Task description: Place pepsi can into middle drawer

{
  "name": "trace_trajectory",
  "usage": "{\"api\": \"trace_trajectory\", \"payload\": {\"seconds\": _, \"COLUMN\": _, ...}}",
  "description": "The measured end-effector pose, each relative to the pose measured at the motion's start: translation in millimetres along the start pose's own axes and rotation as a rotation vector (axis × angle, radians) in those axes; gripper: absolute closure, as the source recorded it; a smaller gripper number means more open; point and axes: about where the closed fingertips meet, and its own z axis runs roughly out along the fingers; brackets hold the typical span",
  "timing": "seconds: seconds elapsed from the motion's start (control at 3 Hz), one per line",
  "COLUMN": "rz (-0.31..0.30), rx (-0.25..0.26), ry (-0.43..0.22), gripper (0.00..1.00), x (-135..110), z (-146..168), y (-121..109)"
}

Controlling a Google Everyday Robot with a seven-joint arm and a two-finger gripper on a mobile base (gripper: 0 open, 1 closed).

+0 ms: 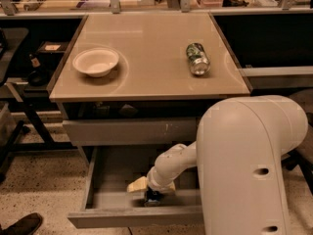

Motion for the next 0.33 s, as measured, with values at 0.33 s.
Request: {"api": "trace_trajectory", "payload": {"seconds": 0.33, "rz": 0.000, "rx": 0.000, "ry": 0.000, "gripper": 0.00, "x": 0.0, "z": 0.0, "y": 0.0}}
